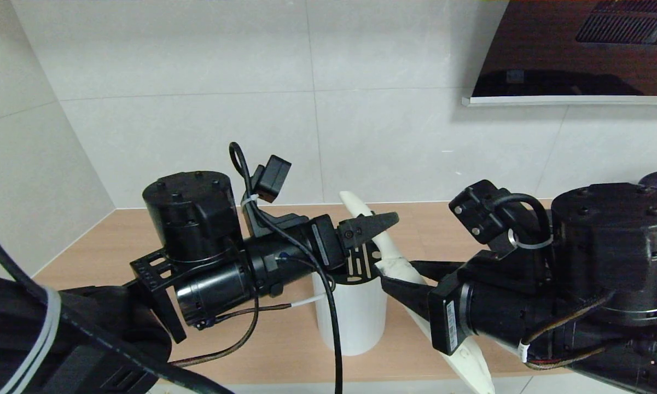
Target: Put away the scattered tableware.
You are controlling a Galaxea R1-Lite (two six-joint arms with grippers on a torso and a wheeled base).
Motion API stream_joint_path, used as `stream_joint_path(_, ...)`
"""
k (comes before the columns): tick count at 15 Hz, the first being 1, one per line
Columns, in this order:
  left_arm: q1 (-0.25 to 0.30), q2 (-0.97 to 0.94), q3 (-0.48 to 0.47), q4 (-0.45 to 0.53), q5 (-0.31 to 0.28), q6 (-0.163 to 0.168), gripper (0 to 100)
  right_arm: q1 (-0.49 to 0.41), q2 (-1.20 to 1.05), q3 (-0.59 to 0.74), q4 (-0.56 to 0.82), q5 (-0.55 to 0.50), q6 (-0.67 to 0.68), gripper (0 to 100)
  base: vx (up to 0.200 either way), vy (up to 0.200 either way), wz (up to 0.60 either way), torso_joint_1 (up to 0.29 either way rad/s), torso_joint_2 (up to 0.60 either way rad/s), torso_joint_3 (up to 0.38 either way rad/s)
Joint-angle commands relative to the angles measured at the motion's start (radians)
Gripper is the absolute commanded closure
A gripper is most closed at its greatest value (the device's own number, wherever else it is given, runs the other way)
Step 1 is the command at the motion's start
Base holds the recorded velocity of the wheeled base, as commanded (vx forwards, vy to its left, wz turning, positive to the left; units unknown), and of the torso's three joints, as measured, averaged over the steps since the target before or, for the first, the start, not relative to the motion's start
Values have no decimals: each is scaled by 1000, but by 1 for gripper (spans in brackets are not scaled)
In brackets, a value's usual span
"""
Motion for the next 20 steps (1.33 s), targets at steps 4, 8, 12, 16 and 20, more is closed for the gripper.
stream_joint_path(4,-3,25,-25,-2,18,-49,0,15,7,2,0,1,6,100,0,0,0,0,0,0)
stream_joint_path(8,-5,28,-31,-1,27,-51,0,20,7,2,-2,1,6,100,0,0,0,0,0,0)
stream_joint_path(12,-17,38,-31,-1,26,-51,100,20,7,1,-6,1,6,100,0,0,0,0,0,0)
stream_joint_path(16,-17,41,-31,-2,26,-52,100,20,7,-1,-17,-1,6,100,0,0,0,0,0,0)
stream_joint_path(20,-12,18,-43,-2,44,-52,100,14,0,-7,-28,-59,4,100,0,0,0,0,0,0)
